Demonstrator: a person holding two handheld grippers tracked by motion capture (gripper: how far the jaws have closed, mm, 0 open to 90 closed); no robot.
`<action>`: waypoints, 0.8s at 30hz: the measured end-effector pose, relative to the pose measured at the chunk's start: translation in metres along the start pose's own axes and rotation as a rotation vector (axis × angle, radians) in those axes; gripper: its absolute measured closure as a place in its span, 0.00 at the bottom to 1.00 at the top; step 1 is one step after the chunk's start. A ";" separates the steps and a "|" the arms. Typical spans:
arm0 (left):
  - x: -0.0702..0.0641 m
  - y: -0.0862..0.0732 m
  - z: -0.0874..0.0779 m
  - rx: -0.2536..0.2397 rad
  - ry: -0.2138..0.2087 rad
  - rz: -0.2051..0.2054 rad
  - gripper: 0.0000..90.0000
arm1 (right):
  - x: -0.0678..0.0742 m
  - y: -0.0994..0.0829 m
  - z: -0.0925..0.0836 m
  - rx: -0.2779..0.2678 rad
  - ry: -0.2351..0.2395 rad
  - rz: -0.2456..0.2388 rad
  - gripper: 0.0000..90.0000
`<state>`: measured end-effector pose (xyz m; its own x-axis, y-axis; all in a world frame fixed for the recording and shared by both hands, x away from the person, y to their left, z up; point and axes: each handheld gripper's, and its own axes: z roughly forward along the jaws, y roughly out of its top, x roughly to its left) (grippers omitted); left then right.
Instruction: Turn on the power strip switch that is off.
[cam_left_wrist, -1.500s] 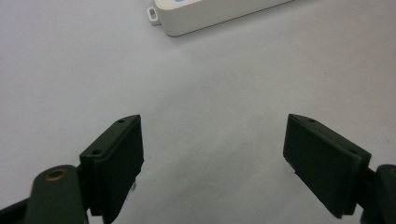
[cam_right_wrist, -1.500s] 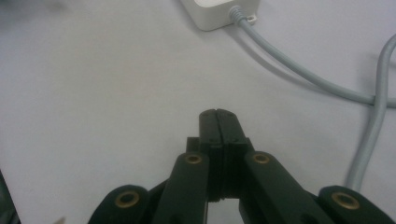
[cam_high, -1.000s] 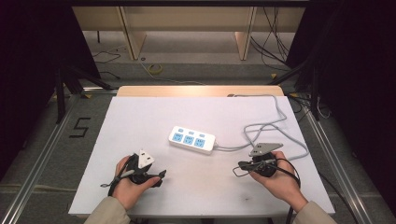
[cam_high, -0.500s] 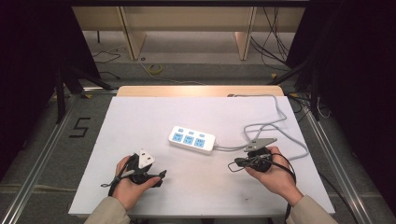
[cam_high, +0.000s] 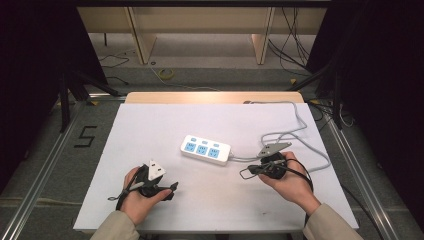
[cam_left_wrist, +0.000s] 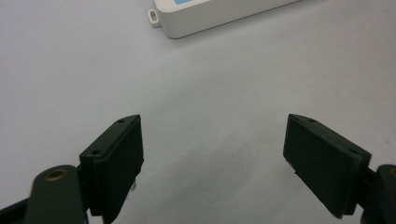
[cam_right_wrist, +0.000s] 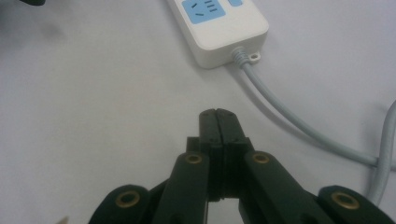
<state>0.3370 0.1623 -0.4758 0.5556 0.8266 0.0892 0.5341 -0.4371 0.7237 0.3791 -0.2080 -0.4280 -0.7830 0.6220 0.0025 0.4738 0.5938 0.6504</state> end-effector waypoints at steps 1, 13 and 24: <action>0.000 0.000 0.000 0.000 0.000 0.000 0.22 | 0.000 0.002 0.001 0.005 0.006 -0.002 1.00; 0.000 0.000 0.000 -0.004 0.005 0.001 0.22 | -0.002 0.013 0.007 0.027 0.009 -0.009 1.00; 0.000 0.000 0.000 -0.003 0.004 -0.001 0.22 | -0.002 0.027 0.015 0.051 0.014 -0.025 1.00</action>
<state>0.3371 0.1622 -0.4753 0.5529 0.8282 0.0914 0.5324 -0.4355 0.7259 0.3990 -0.1854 -0.4217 -0.8000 0.6000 -0.0023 0.4739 0.6342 0.6109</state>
